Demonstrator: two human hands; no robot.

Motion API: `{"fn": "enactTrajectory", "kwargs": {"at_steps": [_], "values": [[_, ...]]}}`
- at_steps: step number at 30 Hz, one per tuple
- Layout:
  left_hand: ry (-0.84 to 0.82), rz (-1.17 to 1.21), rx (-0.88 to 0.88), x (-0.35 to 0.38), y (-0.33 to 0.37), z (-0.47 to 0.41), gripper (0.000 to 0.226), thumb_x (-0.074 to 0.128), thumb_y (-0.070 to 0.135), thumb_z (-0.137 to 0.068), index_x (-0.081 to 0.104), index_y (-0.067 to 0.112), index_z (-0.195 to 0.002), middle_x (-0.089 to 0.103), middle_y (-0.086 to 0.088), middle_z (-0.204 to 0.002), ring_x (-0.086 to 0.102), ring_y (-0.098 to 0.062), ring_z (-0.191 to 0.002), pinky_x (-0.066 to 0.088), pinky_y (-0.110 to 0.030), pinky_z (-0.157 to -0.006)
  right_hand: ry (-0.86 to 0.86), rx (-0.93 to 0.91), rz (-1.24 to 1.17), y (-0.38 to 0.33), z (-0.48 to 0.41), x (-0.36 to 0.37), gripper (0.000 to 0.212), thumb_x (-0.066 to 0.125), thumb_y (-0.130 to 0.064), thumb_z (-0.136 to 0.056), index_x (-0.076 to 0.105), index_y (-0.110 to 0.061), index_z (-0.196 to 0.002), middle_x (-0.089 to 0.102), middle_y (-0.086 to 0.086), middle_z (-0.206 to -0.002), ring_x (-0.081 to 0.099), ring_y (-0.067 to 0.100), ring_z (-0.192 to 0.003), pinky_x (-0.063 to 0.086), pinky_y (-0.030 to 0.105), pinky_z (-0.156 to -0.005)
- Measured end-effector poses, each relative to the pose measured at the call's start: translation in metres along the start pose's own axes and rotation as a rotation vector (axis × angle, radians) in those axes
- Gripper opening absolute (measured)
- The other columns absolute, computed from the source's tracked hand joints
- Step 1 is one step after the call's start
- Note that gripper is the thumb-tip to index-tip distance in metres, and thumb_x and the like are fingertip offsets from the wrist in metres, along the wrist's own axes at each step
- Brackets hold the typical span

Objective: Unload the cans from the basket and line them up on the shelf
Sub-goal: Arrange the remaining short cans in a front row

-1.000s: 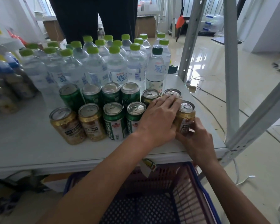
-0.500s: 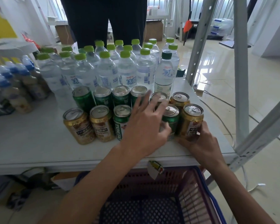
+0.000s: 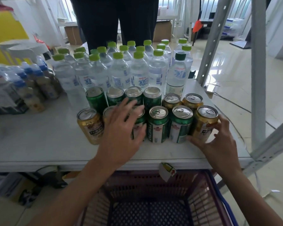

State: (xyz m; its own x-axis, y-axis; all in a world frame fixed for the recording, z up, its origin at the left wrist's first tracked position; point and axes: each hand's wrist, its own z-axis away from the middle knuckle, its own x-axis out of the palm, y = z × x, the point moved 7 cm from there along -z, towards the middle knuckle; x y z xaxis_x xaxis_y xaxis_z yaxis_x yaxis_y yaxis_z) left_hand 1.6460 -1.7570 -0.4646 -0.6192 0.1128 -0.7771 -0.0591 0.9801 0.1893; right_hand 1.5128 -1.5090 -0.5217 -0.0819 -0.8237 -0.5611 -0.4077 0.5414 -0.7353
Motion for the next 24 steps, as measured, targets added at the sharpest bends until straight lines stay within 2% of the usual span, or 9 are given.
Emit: {"fn": "enactTrajectory", "kwargs": {"at_steps": [2,5,7,9,10,13,17,21,24], "values": [[-0.043,-0.029,-0.003,-0.001,-0.016,0.006,0.053,0.048,0.046,-0.1,0.043,0.03,-0.15,0.039,0.007,-0.158,0.033,-0.018,-0.148,0.022,-0.041,-0.12,0.018,0.01,-0.025,-0.005,0.002,0.002,0.108,0.096,-0.042,-0.058,0.035,-0.019,-0.145,0.059,0.002,-0.135,0.052,0.01,-0.113,0.042,0.03,-0.092],[-0.137,-0.108,0.067,0.009,-0.014,0.01,0.057,0.036,0.055,-0.102,0.03,0.038,-0.156,0.03,0.014,-0.163,0.028,-0.017,-0.151,0.02,-0.047,-0.119,0.033,0.032,-0.052,-0.011,0.005,0.003,0.113,0.094,-0.046,-0.057,0.033,-0.019,-0.147,0.054,0.004,-0.14,0.051,0.012,-0.117,0.041,0.031,-0.095],[-0.152,-0.127,0.079,0.013,-0.013,0.009,0.057,0.035,0.057,-0.101,0.031,0.038,-0.155,0.032,0.016,-0.161,0.027,-0.017,-0.151,0.02,-0.048,-0.118,0.056,0.055,-0.038,-0.015,0.005,0.002,0.118,0.092,-0.052,-0.056,0.029,-0.022,-0.151,0.047,0.006,-0.146,0.049,0.022,-0.129,0.042,0.039,-0.101],[-0.149,-0.085,0.101,0.012,-0.017,0.009,0.054,0.04,0.053,-0.101,0.036,0.038,-0.152,0.035,0.017,-0.158,0.027,-0.015,-0.151,0.019,-0.047,-0.118,0.117,0.057,0.014,-0.026,0.007,-0.003,0.123,0.086,-0.065,-0.055,0.025,-0.025,-0.154,0.037,0.008,-0.153,0.037,0.03,-0.141,0.036,0.054,-0.111],[-0.139,-0.058,0.122,0.011,-0.019,0.01,0.051,0.042,0.049,-0.102,0.038,0.037,-0.151,0.036,0.017,-0.158,0.027,-0.013,-0.151,0.018,-0.045,-0.119,0.161,0.023,0.045,-0.035,0.008,-0.006,0.123,0.083,-0.07,-0.056,0.026,-0.024,-0.154,0.034,0.008,-0.154,0.033,0.031,-0.143,0.033,0.055,-0.111],[-0.098,0.004,0.166,0.007,-0.022,0.01,0.045,0.046,0.036,-0.104,0.044,0.035,-0.148,0.04,0.017,-0.156,0.028,-0.01,-0.15,0.018,-0.04,-0.117,0.245,-0.212,0.146,-0.074,0.012,-0.005,0.101,0.081,-0.062,-0.069,0.042,-0.018,-0.15,0.037,0.007,-0.155,0.035,0.031,-0.142,0.032,0.048,-0.112],[-0.034,0.02,0.163,0.006,-0.023,0.008,0.045,0.048,0.034,-0.103,0.046,0.031,-0.148,0.038,0.012,-0.158,0.034,-0.011,-0.147,0.023,-0.038,-0.114,0.129,-0.493,0.242,-0.119,0.023,0.031,0.067,0.079,-0.046,-0.081,0.062,-0.021,-0.141,0.053,0.004,-0.149,0.041,0.032,-0.14,0.031,0.051,-0.116],[0.014,-0.003,0.083,0.004,-0.031,0.01,0.051,0.052,0.042,-0.1,0.048,0.023,-0.147,0.041,-0.001,-0.157,0.035,-0.02,-0.147,0.026,-0.048,-0.119,-0.088,-0.527,0.299,-0.116,0.028,0.056,0.058,0.071,-0.039,-0.092,0.056,-0.029,-0.147,0.049,-0.009,-0.155,0.034,0.025,-0.149,0.037,0.059,-0.11],[0.009,-0.04,0.076,0.006,-0.032,0.013,0.052,0.049,0.047,-0.099,0.047,0.026,-0.146,0.046,0.0,-0.152,0.039,-0.02,-0.144,0.021,-0.046,-0.121,-0.091,-0.544,0.231,-0.112,0.022,0.055,0.049,0.071,-0.027,-0.096,0.058,-0.029,-0.143,0.053,-0.013,-0.151,0.035,0.019,-0.15,0.037,0.06,-0.109]]}}
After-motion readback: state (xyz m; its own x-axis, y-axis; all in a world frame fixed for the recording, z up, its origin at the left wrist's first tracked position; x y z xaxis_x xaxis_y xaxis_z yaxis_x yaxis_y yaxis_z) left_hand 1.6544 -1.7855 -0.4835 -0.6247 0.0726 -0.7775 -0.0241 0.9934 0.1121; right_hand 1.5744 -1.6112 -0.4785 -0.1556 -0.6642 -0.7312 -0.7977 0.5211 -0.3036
